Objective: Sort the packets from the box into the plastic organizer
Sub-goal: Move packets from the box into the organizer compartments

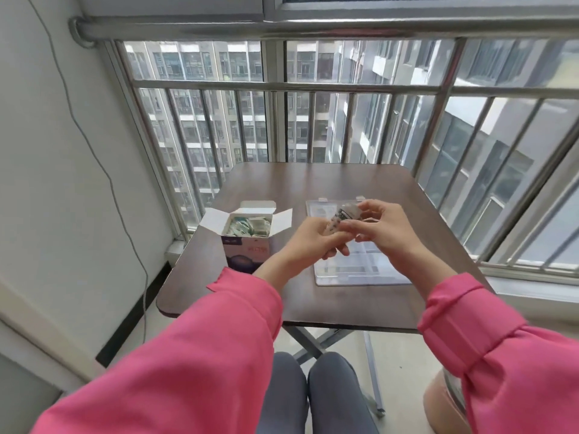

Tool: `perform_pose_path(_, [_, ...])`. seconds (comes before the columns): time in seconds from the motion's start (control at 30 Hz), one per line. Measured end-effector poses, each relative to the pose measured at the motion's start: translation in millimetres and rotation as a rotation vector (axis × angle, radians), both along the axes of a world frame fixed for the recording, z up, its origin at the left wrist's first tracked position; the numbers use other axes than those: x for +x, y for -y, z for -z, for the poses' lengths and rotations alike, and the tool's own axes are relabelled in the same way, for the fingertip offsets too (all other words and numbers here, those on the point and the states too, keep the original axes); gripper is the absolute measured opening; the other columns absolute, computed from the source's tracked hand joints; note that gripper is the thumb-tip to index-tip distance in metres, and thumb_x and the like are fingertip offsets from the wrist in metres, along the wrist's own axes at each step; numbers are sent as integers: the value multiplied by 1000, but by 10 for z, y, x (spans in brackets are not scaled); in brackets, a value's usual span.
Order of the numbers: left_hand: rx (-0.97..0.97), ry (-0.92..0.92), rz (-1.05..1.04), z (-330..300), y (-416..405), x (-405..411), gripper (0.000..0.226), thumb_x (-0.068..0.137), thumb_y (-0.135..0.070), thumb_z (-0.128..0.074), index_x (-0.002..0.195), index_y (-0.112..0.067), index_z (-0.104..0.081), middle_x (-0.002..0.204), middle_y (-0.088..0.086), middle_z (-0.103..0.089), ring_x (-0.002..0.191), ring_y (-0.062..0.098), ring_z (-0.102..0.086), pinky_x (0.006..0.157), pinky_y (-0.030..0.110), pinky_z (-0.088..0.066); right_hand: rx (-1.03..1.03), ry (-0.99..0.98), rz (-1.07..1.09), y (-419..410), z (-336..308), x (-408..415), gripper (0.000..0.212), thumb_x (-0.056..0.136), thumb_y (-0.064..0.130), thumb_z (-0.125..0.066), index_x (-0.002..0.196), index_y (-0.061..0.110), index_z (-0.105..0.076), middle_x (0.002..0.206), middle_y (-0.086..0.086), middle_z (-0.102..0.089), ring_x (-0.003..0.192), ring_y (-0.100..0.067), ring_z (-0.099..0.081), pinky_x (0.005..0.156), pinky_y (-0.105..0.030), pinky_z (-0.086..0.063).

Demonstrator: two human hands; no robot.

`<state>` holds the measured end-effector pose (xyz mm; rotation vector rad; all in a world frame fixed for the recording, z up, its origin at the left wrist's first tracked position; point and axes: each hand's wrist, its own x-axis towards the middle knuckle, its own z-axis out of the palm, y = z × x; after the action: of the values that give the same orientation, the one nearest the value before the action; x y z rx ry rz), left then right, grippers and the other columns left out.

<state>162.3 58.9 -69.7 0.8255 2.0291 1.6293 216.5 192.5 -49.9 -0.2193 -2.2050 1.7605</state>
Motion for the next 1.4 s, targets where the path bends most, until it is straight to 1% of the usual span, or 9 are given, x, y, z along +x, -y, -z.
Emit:
perform_pose_path(0.07, [-3,75,8,36,-14,-6,24,97,-23,-50,97,-4,-66,63,1,-61,44,4,-40,47,15,-32,23,-8,33,-35,38,-20,17,74,-4,-73,79,10,-64,68,-3,-62,53,-1,-58,52,-14,-47])
perform_pose_path(0.2, [20,225,57,104,14,-21,34,103,-27,-32,95,-12,-61,73,7,-63,48,6,-42,47,15,-34,-55,42,41,-79,179,-31,29,71,-5,-75,98,-4,-64,75,-11,-65,58,-10,-63,60,-18,-55])
perform_pose_path(0.37, [37,248,3,176,97,-77,24,100,-24,-41,96,-15,-63,76,4,-71,49,6,-55,48,16,-37,-41,77,23,-103,266,-19,29,71,-5,-75,98,-1,-65,80,-10,-68,64,-7,-66,65,-13,-53])
perform_pose_path(0.47, [32,237,-57,187,106,-87,17,98,-22,-48,95,-14,-62,83,4,-70,52,8,-64,48,17,-41,-15,112,27,-113,312,-36,15,71,-4,-76,81,0,-66,73,-11,-67,57,-5,-64,64,-18,-53])
perform_pose_path(0.6, [26,266,-128,208,99,-108,11,93,-20,-58,98,-12,-62,85,8,-70,57,14,-69,54,21,-51,9,129,53,-104,334,-41,14,74,2,-75,70,10,-64,62,-1,-67,54,-5,-65,50,-13,-46])
perform_pose_path(0.73, [-2,239,-156,180,106,-114,7,87,-19,-65,92,-13,-64,79,8,-70,59,14,-69,54,23,-50,11,115,46,-107,336,-13,20,75,2,-74,66,13,-60,55,5,-68,54,-7,-66,43,-12,-40])
perform_pose_path(0.97, [35,257,-160,187,45,-72,16,85,-21,-68,96,-10,-66,73,3,-70,60,12,-69,56,21,-51,10,91,-27,-76,281,1,33,71,-8,-74,97,5,-59,61,-5,-64,46,-2,-59,50,-13,-47])
perform_pose_path(1.23, [49,289,-120,214,-31,-58,7,91,-18,-61,87,-13,-64,66,0,-70,59,13,-69,57,22,-55,138,132,26,-220,342,-9,23,71,1,-77,76,14,-59,63,-6,-63,44,0,-57,47,-14,-42])
perform_pose_path(1.4, [5,212,-141,220,-45,-85,8,91,-8,-59,85,-13,-60,69,4,-67,52,9,-67,50,19,-51,189,113,21,-265,384,2,26,72,5,-77,94,12,-64,57,-4,-54,45,-4,-53,50,-16,-44])
